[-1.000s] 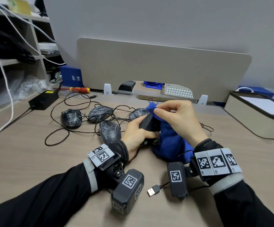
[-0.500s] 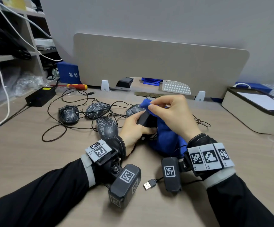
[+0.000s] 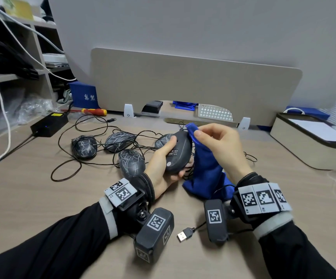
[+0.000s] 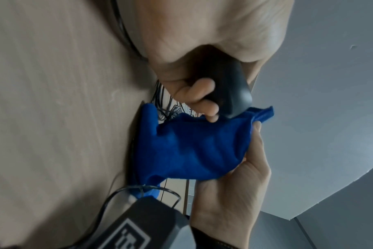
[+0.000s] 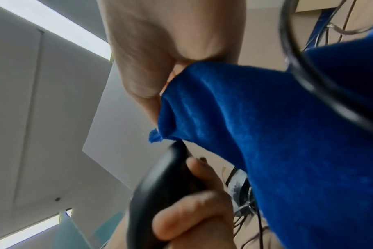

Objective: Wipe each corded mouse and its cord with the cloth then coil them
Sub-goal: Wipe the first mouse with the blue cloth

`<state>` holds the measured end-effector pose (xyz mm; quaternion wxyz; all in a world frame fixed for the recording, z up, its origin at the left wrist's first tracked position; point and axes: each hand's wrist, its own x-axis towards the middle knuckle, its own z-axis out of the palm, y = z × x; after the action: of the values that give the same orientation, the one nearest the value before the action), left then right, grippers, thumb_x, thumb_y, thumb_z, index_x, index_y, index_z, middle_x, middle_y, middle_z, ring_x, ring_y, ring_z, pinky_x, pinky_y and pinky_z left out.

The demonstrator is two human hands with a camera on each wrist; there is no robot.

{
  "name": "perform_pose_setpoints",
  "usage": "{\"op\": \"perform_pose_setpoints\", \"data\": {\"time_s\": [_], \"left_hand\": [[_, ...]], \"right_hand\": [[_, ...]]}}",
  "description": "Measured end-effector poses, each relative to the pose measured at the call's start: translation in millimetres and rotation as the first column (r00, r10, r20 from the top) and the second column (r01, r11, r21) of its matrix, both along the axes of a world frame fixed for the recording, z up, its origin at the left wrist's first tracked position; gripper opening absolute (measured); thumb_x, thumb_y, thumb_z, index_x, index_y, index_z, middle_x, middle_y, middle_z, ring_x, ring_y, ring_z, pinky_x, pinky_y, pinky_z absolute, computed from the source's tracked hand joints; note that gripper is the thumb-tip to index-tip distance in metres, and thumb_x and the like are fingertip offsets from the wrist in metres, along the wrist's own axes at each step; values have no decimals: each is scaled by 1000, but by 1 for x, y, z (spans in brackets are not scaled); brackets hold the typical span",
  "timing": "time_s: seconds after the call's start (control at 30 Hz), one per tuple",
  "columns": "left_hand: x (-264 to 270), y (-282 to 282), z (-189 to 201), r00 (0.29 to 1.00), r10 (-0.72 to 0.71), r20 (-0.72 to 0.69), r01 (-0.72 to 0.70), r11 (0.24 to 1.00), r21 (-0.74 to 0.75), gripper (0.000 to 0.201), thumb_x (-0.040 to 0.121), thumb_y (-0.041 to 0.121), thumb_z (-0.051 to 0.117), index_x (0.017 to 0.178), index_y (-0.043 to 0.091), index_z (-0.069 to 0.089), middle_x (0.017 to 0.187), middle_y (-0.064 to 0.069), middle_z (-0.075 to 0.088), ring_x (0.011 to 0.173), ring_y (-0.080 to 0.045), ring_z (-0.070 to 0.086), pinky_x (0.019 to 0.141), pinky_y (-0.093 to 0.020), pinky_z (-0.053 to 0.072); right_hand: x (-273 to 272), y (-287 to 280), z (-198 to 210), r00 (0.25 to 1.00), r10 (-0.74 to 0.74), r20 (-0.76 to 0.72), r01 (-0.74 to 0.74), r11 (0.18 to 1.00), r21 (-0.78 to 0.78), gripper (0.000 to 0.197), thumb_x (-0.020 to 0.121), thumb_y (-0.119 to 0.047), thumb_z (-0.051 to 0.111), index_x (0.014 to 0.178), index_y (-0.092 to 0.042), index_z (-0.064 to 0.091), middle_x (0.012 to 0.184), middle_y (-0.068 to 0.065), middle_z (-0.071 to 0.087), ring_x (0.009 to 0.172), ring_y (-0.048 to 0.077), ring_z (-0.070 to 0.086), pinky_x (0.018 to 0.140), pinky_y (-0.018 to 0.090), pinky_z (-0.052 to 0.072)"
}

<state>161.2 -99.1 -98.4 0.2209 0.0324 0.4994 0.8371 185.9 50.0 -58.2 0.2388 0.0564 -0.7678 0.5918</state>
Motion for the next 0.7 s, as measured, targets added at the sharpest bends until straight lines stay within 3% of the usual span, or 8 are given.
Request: {"op": "perform_pose_setpoints", "data": {"time_s": [0.1,0.23,0.37,0.47,0.53,0.63,0.7], "left_hand": [[0,0,-2,1000,-7,8,7,1000,19,43,97,53,46,93,13,62,71,-9,56,37,-13,41,28,-13,21],[-2,-4,-2,998,-10,56,6,998,57,41,99,50,46,87,15,63,67,-4,53,35,-12,42,27,-14,20],[2,-6,2,986,-154,67,139,972,190,47,99,49,43,86,7,61,68,-9,52,32,-10,36,26,-14,17],[1,-9,2,980,-182,74,155,947,280,55,102,49,37,79,4,59,65,-10,50,31,-10,35,26,-15,17],[-1,-9,1,981,-176,79,148,949,280,55,102,50,36,80,4,57,63,-10,49,30,-10,34,26,-15,17],[0,-5,1,985,-162,60,146,966,213,54,101,52,36,80,6,56,61,-10,49,29,-9,32,27,-14,16],[2,-4,2,987,-143,70,127,974,189,54,101,51,37,77,8,58,60,-8,48,29,-8,33,27,-14,16]], "right_hand": [[1,-6,-3,996,95,4,-94,989,115,14,87,-2,72,82,-14,66,79,1,63,71,6,55,71,13,46],[4,-5,-2,960,247,135,-270,944,189,17,83,-2,76,78,-16,68,73,5,62,67,9,55,67,15,46],[-3,1,-4,999,50,-14,-48,992,120,22,86,0,73,76,-18,64,71,-2,61,63,5,51,63,17,43],[-3,0,-8,994,97,59,-109,966,236,24,85,0,73,73,-18,63,69,-4,61,61,5,52,63,17,43],[-1,-3,-8,992,109,63,-120,971,207,23,84,0,74,73,-18,63,70,-5,61,63,4,52,63,17,42],[4,-7,0,994,96,-53,-91,992,84,21,85,2,72,77,-15,63,73,-4,60,63,3,50,63,15,41],[8,-12,2,983,183,-31,-178,976,126,20,84,3,74,77,-14,65,71,-2,61,62,4,51,64,14,43]]}}
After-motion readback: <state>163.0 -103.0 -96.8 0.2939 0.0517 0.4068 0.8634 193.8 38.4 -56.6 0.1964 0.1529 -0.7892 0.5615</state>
